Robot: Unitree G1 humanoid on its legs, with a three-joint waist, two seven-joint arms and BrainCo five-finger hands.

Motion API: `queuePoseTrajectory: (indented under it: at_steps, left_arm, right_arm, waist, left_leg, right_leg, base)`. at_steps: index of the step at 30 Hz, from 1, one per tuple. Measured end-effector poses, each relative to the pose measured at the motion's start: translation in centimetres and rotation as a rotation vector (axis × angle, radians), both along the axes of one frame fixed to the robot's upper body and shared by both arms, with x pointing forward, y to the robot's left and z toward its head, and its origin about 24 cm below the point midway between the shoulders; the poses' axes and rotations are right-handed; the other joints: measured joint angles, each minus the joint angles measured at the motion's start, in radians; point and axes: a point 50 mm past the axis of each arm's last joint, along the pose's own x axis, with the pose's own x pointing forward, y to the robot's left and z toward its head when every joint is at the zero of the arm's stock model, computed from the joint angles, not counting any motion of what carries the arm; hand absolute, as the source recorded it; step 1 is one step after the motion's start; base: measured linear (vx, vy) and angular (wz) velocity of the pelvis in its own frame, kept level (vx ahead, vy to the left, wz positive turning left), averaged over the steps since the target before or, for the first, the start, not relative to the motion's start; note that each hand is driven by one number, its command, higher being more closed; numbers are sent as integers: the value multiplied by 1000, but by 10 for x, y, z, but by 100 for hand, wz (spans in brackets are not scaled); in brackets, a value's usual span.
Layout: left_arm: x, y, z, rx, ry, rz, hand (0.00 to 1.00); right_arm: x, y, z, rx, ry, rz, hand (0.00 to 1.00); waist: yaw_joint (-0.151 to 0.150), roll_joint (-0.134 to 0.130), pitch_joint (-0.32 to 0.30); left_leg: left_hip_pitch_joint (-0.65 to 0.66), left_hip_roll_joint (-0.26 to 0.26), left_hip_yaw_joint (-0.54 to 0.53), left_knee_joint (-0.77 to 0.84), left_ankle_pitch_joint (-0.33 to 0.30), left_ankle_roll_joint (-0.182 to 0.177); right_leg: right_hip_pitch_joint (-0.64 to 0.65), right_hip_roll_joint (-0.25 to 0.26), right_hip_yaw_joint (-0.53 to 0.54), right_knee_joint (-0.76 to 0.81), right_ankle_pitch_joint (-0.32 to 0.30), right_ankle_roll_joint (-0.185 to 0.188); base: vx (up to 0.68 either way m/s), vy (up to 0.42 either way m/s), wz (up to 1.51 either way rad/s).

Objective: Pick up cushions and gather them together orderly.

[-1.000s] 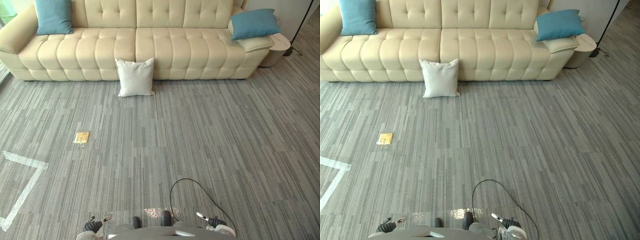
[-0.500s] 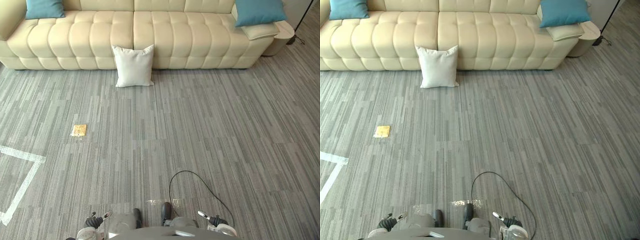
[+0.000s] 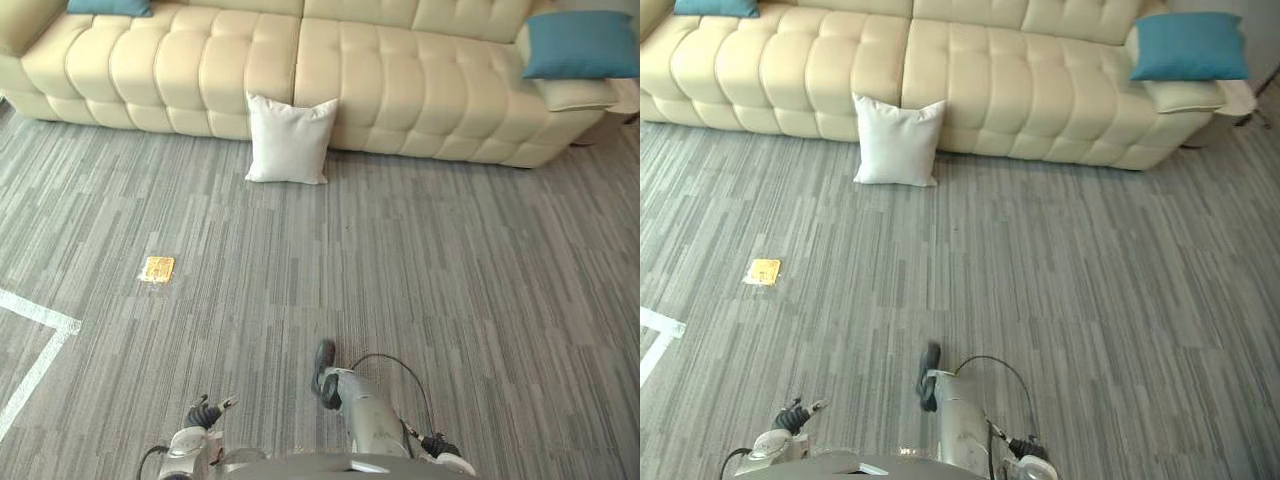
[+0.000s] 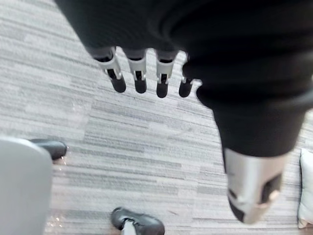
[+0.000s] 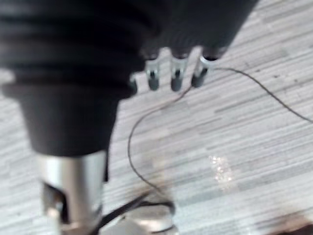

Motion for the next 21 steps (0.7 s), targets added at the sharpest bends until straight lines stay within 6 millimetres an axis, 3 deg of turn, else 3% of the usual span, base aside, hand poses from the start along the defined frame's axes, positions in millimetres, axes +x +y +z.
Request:
queuePoseTrajectory:
  at_steps: [1,2,3,4,6,9,13,15,16,17,19,21]
  left_arm:
    - [4,-4,1,-13,-15,6,0]
    - [5,-6,1,-18,-22,14,0]
    - [7,-9,2,-36,-38,46,0]
    - [7,-8,2,-39,-41,64,0]
    - [8,-4,4,-41,-63,117,0]
    - [14,-2,8,-37,-96,130,0]
    - [19,3,12,-36,-132,168,0]
    - [21,3,13,-34,-143,167,0]
    - [26,2,15,-36,-159,164,0]
    - [27,2,15,-36,-163,163,0]
    - [29,2,16,-33,-175,163,0]
    - [28,2,15,-37,-171,170,0]
  right_arm:
    - [7,-2,2,-6,-19,-3,0]
    - [11,-2,3,-9,-34,-1,0]
    - [14,-6,5,-21,-49,-1,0]
    - [16,-7,7,-26,-58,-3,0]
    - [14,-9,7,-37,-53,-10,0]
    - [11,-11,7,-42,-47,-12,0]
    - [19,-11,10,-41,-76,-15,0]
    - [21,-11,11,-44,-87,-7,0]
    - [26,-9,12,-41,-100,-5,0]
    - [27,-8,12,-37,-102,-4,0]
    - [38,6,12,-7,-124,20,0]
    - [44,14,12,5,-138,48,0]
  waist:
    - [2,22,1]
    - [2,28,5]
    - [-6,50,14]
    - [-5,55,16]
    - [9,62,18]
    - [25,60,19]
    - [35,52,24]
    - [47,50,25]
    - [70,44,27]
    - [76,41,26]
    - [94,18,16]
    - [101,21,11]
  left_leg:
    - [-23,29,5,68,21,-37]
    - [-43,36,5,124,36,-58]
    - [-146,74,16,385,119,-55]
    - [-183,90,21,483,166,-58]
    - [-331,182,74,867,184,-67]
    - [-437,270,187,1004,171,-43]
    - [-610,296,288,917,130,-5]
    - [-646,291,342,763,118,10]
    - [-665,261,360,553,121,8]
    - [-670,253,360,506,126,8]
    - [-670,198,356,260,201,-5]
    - [-668,191,355,193,286,4]
  right_leg:
    - [-6,9,-16,60,-63,-9]
    - [0,12,-25,73,-85,-12]
    - [54,40,-38,77,-149,-24]
    - [78,52,-38,70,-165,-27]
    - [200,97,-37,34,-216,-47]
    - [313,113,-11,-10,-251,-44]
    - [436,114,22,-114,-267,-12]
    - [492,112,26,-159,-268,1]
    - [544,104,40,-193,-268,22]
    - [554,99,45,-201,-270,29]
    - [587,54,85,-226,-294,72]
    - [617,27,117,-239,-320,112]
  base:
    - [456,-219,16]
    - [669,-336,21]
    - [563,-281,18]
    - [673,-313,12]
    - [520,-219,-13]
    - [419,-136,-22]
    - [285,-6,-9]
    - [312,93,-4]
    - [339,144,-18]
    - [413,213,-34]
    - [392,279,-46]
    - [419,337,-43]
